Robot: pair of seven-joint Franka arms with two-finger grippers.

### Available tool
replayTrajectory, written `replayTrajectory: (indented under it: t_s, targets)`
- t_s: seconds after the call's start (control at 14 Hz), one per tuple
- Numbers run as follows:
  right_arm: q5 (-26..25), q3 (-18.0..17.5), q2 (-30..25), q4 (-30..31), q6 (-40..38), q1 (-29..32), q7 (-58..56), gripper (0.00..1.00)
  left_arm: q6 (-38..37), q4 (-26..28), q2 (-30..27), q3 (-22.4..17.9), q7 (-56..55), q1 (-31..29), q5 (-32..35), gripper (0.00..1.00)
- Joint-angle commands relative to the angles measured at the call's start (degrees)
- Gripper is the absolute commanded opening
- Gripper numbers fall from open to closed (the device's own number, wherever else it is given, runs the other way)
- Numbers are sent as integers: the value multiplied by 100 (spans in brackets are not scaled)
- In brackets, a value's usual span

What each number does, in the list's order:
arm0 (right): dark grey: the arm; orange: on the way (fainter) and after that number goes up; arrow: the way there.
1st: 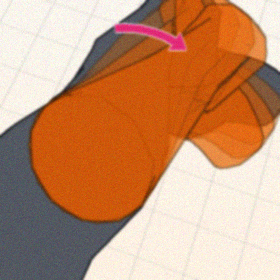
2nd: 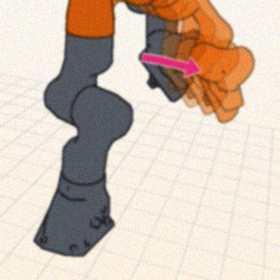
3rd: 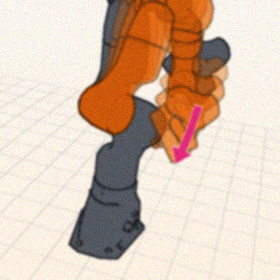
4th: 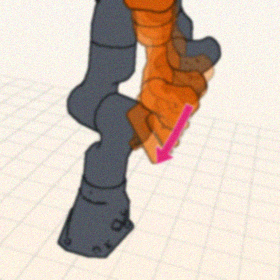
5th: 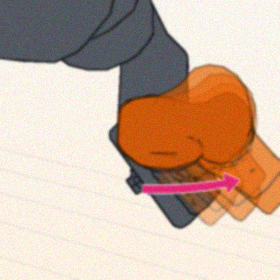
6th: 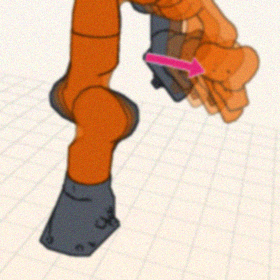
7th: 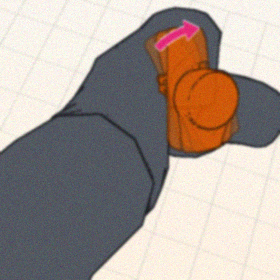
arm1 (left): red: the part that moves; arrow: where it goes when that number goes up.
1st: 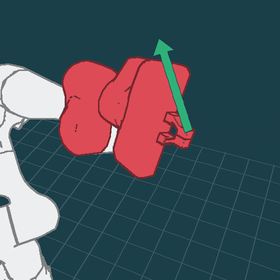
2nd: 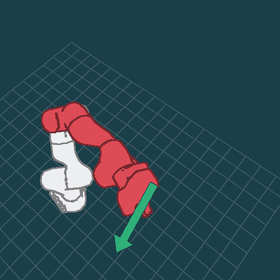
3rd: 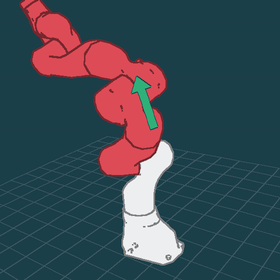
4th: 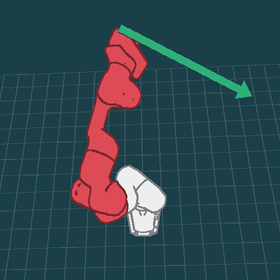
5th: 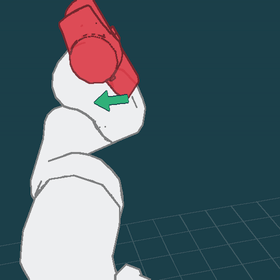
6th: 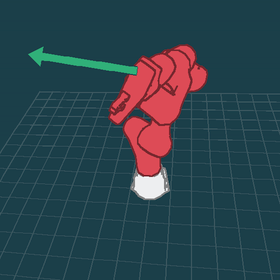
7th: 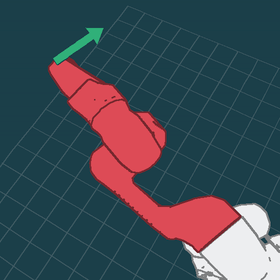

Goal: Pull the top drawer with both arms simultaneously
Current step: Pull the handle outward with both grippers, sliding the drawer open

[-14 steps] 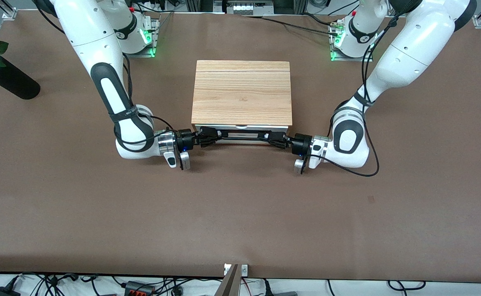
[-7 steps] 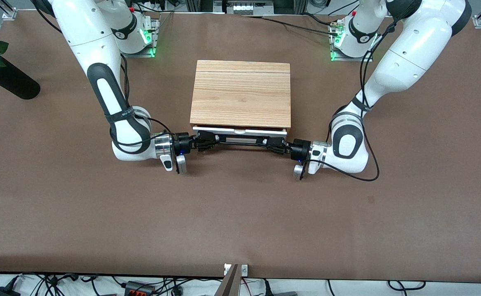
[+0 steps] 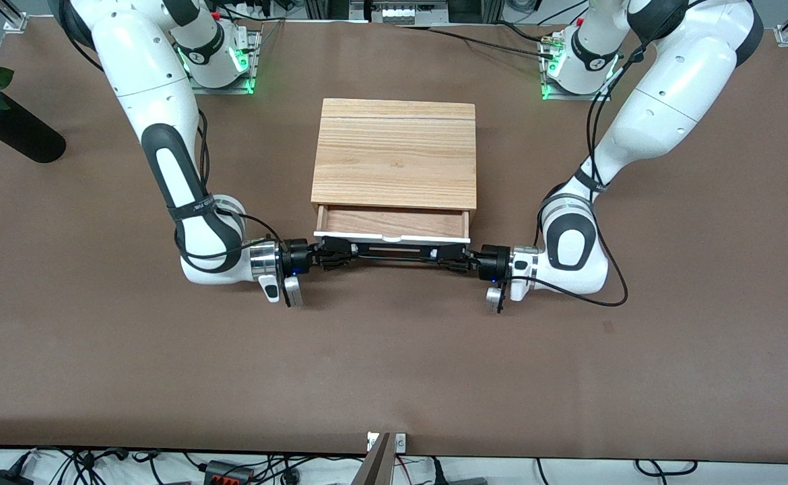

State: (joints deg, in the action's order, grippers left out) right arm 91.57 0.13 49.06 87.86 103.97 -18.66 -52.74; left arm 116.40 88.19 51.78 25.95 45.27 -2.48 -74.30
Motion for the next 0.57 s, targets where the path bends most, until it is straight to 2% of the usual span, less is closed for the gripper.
replayTrajectory:
  t_s: [0.0, 0.29, 0.36, 0.43, 0.5]
  targets:
    - [45, -22, 280, -261, 97, 29, -140, 19, 172, -635, 324, -89, -177, -7, 108, 14]
    - [45, -22, 280, -261, 256, 20, -140, 24, 172, -768, 395, -134, -168, -7, 179, 16]
    - [45, -22, 262, -261, 256, 20, -140, 41, 172, -760, 403, -134, -177, 2, 179, 23]
    - [124, -48, 227, -235, 282, -32, -140, 99, 172, -768, 447, -134, -168, 2, 170, 31]
    - [203, -31, 210, -209, 360, -41, -149, 100, 181, -777, 465, -134, -124, 2, 187, 60]
